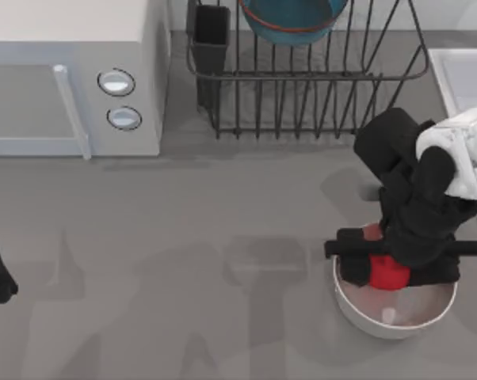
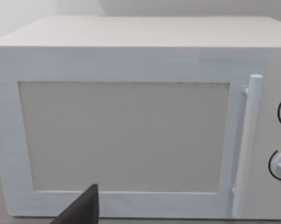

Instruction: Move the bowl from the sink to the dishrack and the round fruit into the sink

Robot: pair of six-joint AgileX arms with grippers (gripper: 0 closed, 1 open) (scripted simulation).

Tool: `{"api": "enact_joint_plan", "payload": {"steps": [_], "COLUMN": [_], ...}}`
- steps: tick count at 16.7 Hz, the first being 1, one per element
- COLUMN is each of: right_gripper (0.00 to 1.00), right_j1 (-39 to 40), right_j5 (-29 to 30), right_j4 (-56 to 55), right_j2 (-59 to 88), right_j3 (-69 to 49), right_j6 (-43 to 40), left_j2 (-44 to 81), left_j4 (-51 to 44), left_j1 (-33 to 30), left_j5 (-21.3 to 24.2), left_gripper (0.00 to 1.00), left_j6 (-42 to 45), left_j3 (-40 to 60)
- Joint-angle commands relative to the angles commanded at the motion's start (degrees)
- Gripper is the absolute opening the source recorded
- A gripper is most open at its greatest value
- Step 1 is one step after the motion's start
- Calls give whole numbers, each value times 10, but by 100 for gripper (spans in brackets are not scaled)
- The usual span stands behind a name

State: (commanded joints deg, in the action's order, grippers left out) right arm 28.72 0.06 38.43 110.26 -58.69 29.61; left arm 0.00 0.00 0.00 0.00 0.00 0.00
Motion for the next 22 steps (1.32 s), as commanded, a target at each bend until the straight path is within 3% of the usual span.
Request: {"api": "enact_joint_plan", "payload": {"steps": [2,15,22], "right_gripper": [100,2,0], "right_j1": [0,0,0], "right_j5": [0,0,0], "right_j4": [0,0,0], "right_j2": [0,0,0], "right_j3": [0,0,0], "right_j6": [0,0,0], "left_j2": [0,0,0], "left_j4": [0,0,0], "left_j1": [0,0,0], "left_j5": [0,0,0], "left_gripper": [100,100,100], "left_j6": [0,0,0], "left_j3": [0,0,0]}}
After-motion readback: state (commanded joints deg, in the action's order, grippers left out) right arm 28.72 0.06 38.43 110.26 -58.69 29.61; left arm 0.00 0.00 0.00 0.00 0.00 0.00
